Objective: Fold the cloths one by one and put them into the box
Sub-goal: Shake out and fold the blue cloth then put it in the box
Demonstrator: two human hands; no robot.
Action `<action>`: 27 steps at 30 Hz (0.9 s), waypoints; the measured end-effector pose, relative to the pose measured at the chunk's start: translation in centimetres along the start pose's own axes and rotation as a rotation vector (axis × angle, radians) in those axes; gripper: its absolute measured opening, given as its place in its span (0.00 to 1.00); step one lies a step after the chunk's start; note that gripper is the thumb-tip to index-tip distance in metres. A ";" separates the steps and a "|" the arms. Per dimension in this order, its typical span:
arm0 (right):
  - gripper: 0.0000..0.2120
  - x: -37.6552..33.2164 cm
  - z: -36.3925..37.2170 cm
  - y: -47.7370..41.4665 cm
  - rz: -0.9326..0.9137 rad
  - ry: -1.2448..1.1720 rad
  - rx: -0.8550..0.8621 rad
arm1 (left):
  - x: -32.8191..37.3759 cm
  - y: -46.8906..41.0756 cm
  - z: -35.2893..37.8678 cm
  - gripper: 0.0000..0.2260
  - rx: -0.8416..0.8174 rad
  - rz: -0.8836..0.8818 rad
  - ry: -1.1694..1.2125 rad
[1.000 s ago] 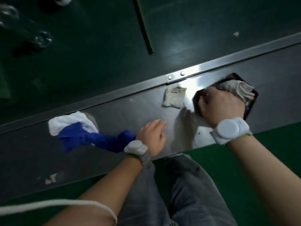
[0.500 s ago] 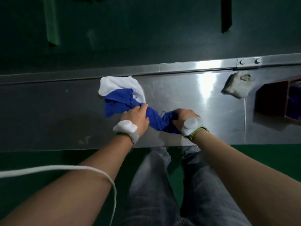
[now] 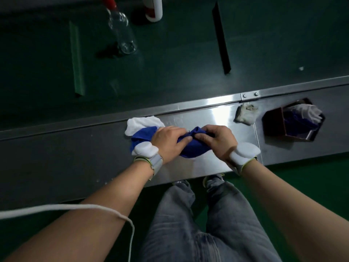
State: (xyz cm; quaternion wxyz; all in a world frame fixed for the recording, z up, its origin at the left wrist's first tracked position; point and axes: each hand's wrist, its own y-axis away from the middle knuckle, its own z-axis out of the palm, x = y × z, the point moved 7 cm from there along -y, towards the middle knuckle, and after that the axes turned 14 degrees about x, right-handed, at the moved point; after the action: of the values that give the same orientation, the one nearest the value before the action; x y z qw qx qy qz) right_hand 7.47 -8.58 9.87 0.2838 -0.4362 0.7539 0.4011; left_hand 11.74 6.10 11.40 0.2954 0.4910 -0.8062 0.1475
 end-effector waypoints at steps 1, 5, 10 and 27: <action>0.04 -1.1 -0.3 0.0 -0.027 -0.017 -0.026 | 0.5 -0.3 -0.9 0.11 0.026 -0.009 0.036; 0.04 -9.1 -4.7 0.7 -0.158 -0.078 0.024 | 5.3 -2.0 -7.5 0.08 0.186 -0.054 0.263; 0.08 -15.0 -8.8 0.8 -0.151 -0.145 0.002 | 9.1 -4.6 -13.4 0.09 0.288 -0.098 0.576; 0.10 -21.9 -19.3 0.2 -0.533 0.334 0.406 | 14.5 -9.8 -25.9 0.07 0.501 0.036 0.580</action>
State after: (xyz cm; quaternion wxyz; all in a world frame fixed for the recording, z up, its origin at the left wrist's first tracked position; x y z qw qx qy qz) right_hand 15.88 -15.56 36.96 0.3319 -0.6116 0.7138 0.0788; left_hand 23.92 4.94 40.12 0.3795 0.4717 -0.6364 0.4780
